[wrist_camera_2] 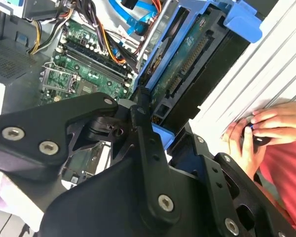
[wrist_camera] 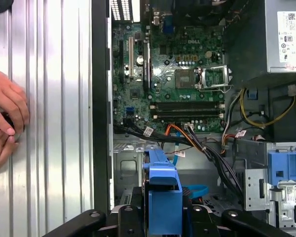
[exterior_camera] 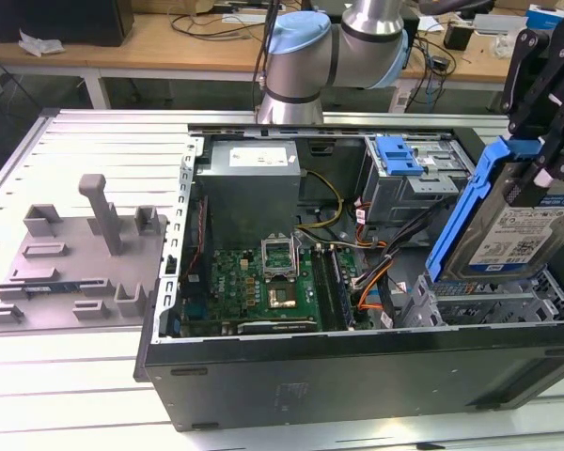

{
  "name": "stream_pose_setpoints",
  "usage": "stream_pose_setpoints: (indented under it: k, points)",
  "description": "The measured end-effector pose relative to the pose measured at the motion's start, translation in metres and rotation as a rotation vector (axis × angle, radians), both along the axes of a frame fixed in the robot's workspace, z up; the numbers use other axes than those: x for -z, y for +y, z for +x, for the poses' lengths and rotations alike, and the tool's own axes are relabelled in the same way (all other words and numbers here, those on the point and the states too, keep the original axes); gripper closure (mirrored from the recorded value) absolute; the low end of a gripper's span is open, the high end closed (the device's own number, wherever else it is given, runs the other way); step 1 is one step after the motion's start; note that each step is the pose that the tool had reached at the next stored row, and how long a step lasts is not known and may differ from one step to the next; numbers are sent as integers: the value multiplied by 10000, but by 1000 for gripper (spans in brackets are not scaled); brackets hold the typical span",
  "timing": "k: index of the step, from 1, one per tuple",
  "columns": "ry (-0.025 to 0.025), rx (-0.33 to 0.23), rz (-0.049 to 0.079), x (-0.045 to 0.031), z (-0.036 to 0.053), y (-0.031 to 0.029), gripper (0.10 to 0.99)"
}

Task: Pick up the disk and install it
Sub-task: 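Insert the disk into the insertion slot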

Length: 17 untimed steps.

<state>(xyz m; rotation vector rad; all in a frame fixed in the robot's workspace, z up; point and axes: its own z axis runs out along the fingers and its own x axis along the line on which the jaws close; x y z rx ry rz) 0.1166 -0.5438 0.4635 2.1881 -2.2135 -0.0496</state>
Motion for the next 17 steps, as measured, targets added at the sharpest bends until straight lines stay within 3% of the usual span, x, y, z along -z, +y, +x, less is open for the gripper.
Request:
stream_pose_setpoints:
  k: [8,12,17]
  points:
    - [0,-594,8,0,8,-5,718]
    - [97,-592,10,0,77,-6,718]
    - [117,-358,12,7,87,1,718]
